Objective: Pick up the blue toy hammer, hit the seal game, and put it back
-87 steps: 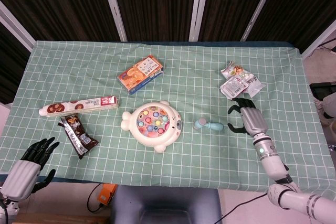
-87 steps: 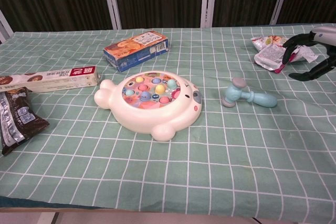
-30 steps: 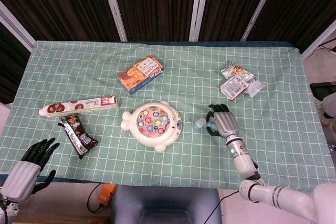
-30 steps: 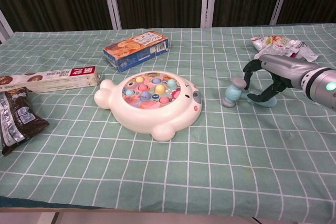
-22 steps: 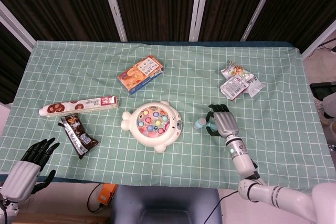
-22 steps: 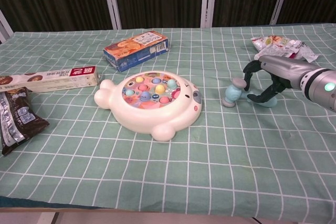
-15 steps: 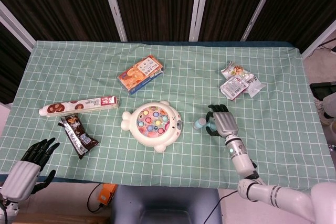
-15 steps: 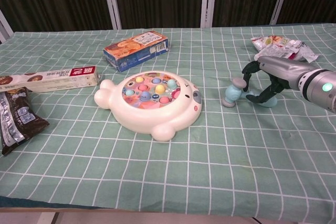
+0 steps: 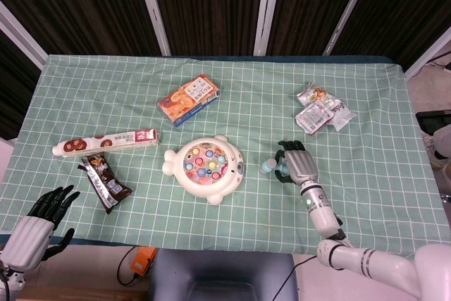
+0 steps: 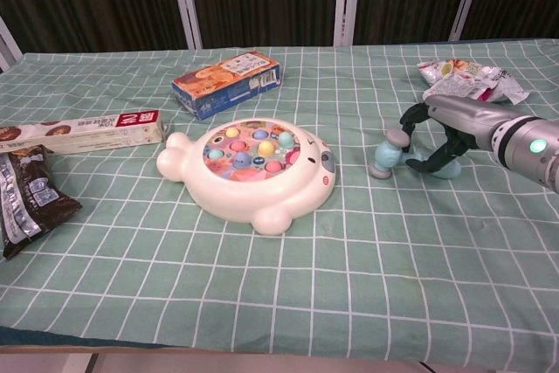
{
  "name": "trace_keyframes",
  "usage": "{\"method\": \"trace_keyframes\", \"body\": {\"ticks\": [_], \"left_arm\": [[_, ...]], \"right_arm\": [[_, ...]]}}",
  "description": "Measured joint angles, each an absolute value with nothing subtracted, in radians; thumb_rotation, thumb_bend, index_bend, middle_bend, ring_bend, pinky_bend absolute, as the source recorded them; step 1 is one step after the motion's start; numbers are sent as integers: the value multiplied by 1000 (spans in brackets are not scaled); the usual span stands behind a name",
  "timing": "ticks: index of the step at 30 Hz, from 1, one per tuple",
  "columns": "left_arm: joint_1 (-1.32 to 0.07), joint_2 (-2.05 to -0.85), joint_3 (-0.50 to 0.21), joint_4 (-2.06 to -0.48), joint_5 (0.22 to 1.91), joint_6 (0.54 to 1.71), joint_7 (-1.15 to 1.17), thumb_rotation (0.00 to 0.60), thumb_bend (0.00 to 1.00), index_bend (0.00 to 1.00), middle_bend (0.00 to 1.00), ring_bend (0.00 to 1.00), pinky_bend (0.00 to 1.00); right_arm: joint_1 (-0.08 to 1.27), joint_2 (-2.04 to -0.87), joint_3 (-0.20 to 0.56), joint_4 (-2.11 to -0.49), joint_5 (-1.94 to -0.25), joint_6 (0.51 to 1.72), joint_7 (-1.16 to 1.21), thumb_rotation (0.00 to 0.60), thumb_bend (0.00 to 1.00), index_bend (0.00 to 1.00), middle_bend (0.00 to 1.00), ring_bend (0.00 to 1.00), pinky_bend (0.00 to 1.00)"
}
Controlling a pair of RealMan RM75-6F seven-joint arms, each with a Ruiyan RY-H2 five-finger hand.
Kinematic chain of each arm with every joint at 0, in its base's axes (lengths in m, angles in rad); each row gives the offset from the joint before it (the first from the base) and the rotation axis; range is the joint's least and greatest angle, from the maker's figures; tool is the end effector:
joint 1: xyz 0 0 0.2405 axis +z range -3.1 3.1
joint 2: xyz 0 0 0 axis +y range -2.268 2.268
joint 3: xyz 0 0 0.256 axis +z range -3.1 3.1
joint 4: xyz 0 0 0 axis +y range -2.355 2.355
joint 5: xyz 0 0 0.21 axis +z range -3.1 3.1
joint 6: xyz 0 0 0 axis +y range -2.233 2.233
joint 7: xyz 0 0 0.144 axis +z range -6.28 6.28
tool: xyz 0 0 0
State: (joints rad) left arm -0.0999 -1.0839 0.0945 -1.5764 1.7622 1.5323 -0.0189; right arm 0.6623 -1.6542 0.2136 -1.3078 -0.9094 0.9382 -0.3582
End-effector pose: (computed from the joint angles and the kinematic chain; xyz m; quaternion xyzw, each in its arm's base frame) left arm -0.2940 0.1504 0.1456 -0.6960 -0.3428 -0.3906 0.4955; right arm -0.2100 -0.3489 -0.0331 0.6671 -0.4789 0.3142 0.4764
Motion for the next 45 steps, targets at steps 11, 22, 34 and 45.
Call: {"method": "trace_keyframes", "body": {"ticks": [11, 22, 34, 45], "left_arm": [[-99, -1084, 95, -1576, 1762, 1535, -19, 600, 408, 0, 24, 15, 128], [-98, -1084, 95, -1576, 1764, 1537, -22, 600, 410, 0, 24, 16, 128], [-98, -1084, 95, -1576, 1763, 1536, -21, 600, 409, 0, 24, 16, 128], [-99, -1083, 94, -1576, 1762, 1535, -22, 600, 409, 0, 24, 15, 128]], "right_arm": [[665, -1661, 213, -1298, -907, 942, -360, 600, 518, 639, 289, 195, 261], [667, -1668, 213, -1294, -904, 946, -364, 600, 518, 670, 332, 245, 313], [667, -1687, 211, -1272, -904, 960, -379, 600, 521, 817, 524, 516, 558], [667, -1704, 213, -1253, -895, 975, -404, 600, 521, 913, 611, 614, 664]]}}
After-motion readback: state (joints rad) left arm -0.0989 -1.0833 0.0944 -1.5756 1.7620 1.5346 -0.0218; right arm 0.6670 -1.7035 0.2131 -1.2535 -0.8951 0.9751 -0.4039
